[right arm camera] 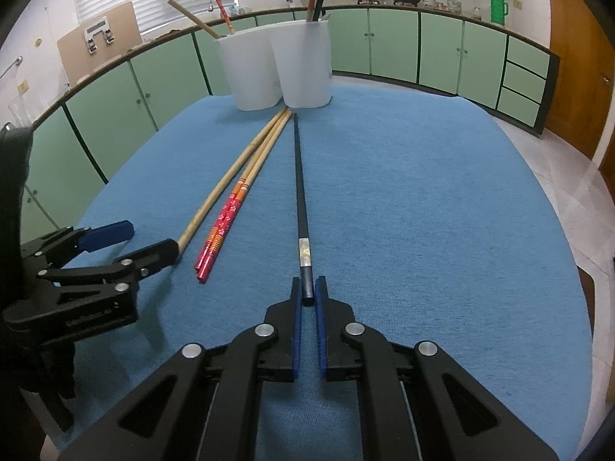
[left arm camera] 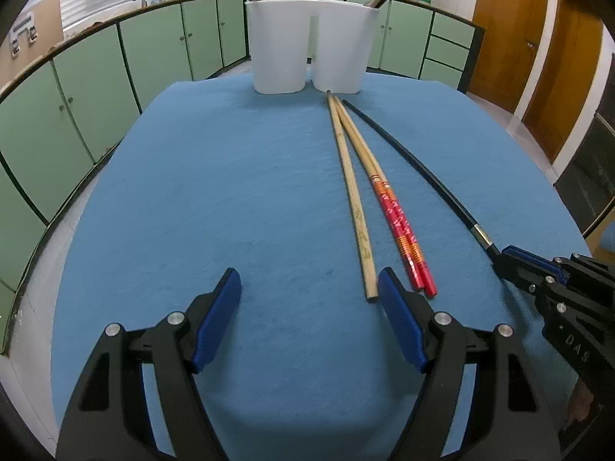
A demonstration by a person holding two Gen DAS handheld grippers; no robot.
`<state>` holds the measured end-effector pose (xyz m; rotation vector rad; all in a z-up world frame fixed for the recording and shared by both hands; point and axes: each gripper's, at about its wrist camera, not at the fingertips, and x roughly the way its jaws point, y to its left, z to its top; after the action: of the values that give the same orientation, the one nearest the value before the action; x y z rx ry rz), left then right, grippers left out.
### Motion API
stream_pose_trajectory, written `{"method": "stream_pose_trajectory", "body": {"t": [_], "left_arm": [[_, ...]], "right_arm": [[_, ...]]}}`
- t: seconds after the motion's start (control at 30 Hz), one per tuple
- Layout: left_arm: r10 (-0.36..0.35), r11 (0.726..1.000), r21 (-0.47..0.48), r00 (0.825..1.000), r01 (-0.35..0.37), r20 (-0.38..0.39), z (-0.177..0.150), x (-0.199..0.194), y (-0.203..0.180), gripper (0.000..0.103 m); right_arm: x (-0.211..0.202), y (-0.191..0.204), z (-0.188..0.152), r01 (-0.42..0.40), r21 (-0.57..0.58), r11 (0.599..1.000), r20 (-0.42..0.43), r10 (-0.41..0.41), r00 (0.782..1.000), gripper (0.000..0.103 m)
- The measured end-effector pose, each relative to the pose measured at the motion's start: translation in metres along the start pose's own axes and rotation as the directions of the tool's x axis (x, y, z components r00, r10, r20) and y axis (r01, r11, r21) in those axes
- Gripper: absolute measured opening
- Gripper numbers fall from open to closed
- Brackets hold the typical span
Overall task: Organize utensils
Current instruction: 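Move both tools back over the remaining chopsticks on the mat, then grasp a wooden chopstick with the left tool while the right tool grasps the black chopstick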
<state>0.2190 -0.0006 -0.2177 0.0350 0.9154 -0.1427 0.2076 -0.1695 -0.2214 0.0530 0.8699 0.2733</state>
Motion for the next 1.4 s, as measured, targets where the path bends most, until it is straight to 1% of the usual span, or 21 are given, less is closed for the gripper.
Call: {"method": "stream_pose_trajectory", "body": {"t": [0.03,0.1,0.17,0.2,0.33,0.47,0.57,0.63,0.7,0.73,0.8,0.93,1.0,1.13,1.23,1.3,1.4], "left_arm": [[-0.001,1.0,0.001,1.0,0.001,0.001,-0.001,-0.002,0.001,0.072],[-0.003,1.0,0.003,1.0,0.003,0.0,-0.005,-0.004,0.002,0.071],[-0.005,1.0,0.005,1.0,0.005,0.005,-0.007,-0.006,0.001,0.071],[-0.006,1.0,0.005,1.0,0.006,0.006,-0.006,-0.006,0.001,0.071],[0.006,1.0,0.007,1.0,-0.006,0.003,-0.004,-0.003,-0.003,0.07],[0.0,1.0,0.01,1.0,0.0,0.008,-0.004,-0.002,-0.004,0.06],[-0.002,1.0,0.023,1.0,0.002,0.009,-0.004,-0.001,-0.009,0.055],[-0.004,1.0,0.024,1.0,0.004,0.009,-0.003,-0.001,-0.011,0.053],[-0.003,1.0,0.022,1.0,0.003,0.01,-0.003,-0.001,-0.012,0.051],[-0.004,1.0,0.021,1.0,0.004,0.011,-0.003,-0.001,-0.013,0.046],[-0.008,1.0,0.026,1.0,0.008,0.015,-0.003,-0.001,-0.015,0.03],[-0.002,0.998,0.055,1.0,0.001,0.015,-0.002,0.001,-0.022,0.018],[0.001,0.998,0.056,1.0,-0.002,0.014,-0.002,0.001,-0.022,0.006],[-0.008,0.999,0.039,1.0,0.008,0.011,-0.001,-0.001,-0.019,0.006],[-0.014,1.0,0.022,1.0,0.013,0.012,0.0,-0.009,-0.015,0.006],[-0.012,1.0,0.026,0.999,0.011,0.034,0.003,-0.021,-0.014,0.006],[-0.009,0.999,0.046,0.996,0.005,0.092,0.012,-0.049,-0.011,0.006]], "right_arm": [[-0.001,-0.001,-0.001,-0.009,0.0,1.0,0.0,0.009,1.0,0.009],[-0.002,-0.001,-0.003,-0.032,-0.007,0.999,0.0,0.032,0.999,0.018],[-0.005,-0.001,-0.006,-0.045,-0.017,0.999,0.002,0.045,0.999,0.022],[-0.006,-0.001,-0.007,-0.046,-0.019,0.999,0.002,0.046,0.999,0.022],[-0.007,-0.005,-0.007,-0.059,-0.013,0.998,-0.001,0.059,0.998,0.022],[-0.004,-0.004,-0.005,-0.055,-0.017,0.998,-0.001,0.055,0.998,0.022],[-0.002,-0.003,-0.002,-0.055,-0.02,0.998,0.0,0.055,0.998,0.022],[0.0,-0.004,-0.001,-0.055,-0.021,0.998,-0.002,0.055,0.998,0.02],[0.001,-0.004,-0.001,-0.05,-0.02,0.999,-0.004,0.05,0.999,0.012],[0.001,-0.004,-0.001,-0.048,-0.02,0.999,-0.006,0.048,0.999,0.011],[0.001,-0.003,-0.002,-0.043,-0.023,0.999,-0.005,0.043,0.999,0.007],[0.0,0.0,-0.002,-0.029,-0.034,0.999,-0.005,0.029,1.0,0.007],[0.0,0.0,-0.002,-0.034,-0.03,0.999,-0.005,0.034,0.999,0.007],[-0.001,-0.001,0.0,-0.04,-0.023,0.999,-0.009,0.04,0.999,0.006],[-0.007,-0.001,0.002,-0.043,-0.03,0.999,-0.006,0.043,0.999,0.006],[-0.019,-0.002,0.005,-0.047,-0.038,0.998,0.012,0.048,0.999,0.006],[-0.035,-0.005,0.012,-0.037,-0.056,0.998,0.034,0.039,0.999,0.006]]}}
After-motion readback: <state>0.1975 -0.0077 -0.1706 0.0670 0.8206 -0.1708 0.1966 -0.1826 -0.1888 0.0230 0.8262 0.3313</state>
